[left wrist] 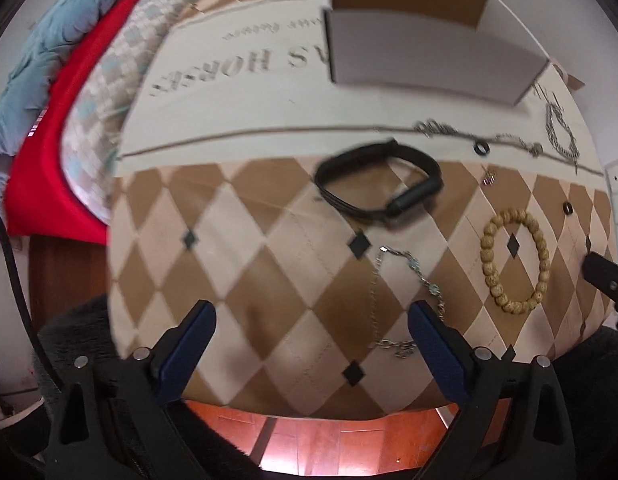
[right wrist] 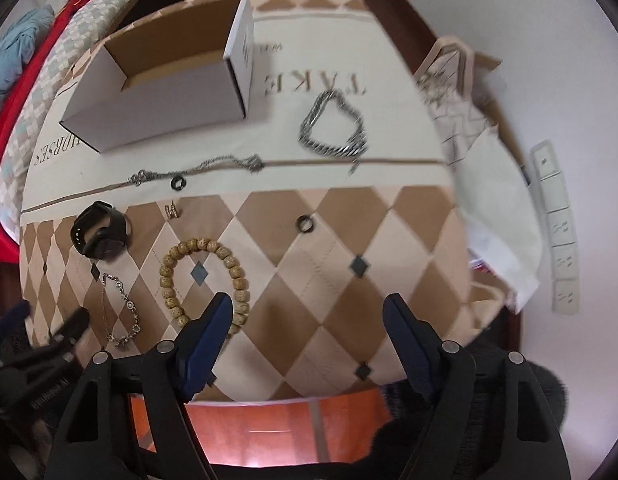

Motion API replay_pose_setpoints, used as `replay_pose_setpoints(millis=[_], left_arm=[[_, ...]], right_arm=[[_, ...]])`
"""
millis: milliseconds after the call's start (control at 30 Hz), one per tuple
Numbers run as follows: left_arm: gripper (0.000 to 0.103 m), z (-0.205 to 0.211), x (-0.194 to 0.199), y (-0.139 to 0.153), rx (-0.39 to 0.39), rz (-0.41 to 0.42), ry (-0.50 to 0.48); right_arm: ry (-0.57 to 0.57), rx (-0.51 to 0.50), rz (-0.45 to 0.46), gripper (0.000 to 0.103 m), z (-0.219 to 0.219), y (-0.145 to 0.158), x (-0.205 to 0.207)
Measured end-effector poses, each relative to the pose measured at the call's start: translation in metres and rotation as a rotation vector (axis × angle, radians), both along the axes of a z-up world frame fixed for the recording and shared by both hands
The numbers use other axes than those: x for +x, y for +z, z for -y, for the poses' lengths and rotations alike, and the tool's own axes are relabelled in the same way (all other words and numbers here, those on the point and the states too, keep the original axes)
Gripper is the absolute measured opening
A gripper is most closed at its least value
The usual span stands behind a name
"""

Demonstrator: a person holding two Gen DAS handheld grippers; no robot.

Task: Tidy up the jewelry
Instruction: 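Grasp the silver chain bracelet with the left tool while the right tool grasps the wooden bead bracelet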

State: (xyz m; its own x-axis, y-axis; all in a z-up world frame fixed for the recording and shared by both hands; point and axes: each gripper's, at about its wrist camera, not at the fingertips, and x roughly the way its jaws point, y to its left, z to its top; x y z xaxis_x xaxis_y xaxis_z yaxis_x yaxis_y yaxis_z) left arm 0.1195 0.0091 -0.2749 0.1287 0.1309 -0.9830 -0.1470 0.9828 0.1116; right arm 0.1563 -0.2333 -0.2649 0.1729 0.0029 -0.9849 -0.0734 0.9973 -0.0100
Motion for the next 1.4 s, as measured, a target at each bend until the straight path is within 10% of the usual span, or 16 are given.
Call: replay_pose_setpoints(millis=[67,267,533,833,933,1233,1400], left_arm=[[0.063,0.007,0.001,-0.011,-0.009,-0.019,-0.013],[0.03,0.02,-0.002,-0.015,-0.051,0.02,-0.021],[0.004,0.052,-0.007,-0.01,-0.046,0.043,-0.085],[0.0,0.05,-0.017,-0.004,-0.026,0.06,-0.099],[0.0,0.035,-0.017,0.0,-0.032,0.072,-0.084],[0.0,-0.009,-0.015,0.03,-0.196,0.135,0.005],[0.006,0.011,-0.023,0.031,-0.219,0.125,-0.135]], right_arm=[[-0.005,0.01,-0.007,0.079,0.0,-0.009,0.001],[-0.003,0.017,-0.027,0.079,0.003,-0.03,0.005],[0.022,0.01,-0.043,0.077,-0.002,-0.036,0.003],[0.068,0.009,0.002,0.058,-0.016,-0.035,-0.007],[0.057,0.031,0.009,0.01,-0.009,-0.03,-0.008],[0.004,0.112,-0.006,0.01,0.005,-0.031,-0.005],[0.01,0.128,-0.021,0.009,0.01,-0.033,-0.001]])
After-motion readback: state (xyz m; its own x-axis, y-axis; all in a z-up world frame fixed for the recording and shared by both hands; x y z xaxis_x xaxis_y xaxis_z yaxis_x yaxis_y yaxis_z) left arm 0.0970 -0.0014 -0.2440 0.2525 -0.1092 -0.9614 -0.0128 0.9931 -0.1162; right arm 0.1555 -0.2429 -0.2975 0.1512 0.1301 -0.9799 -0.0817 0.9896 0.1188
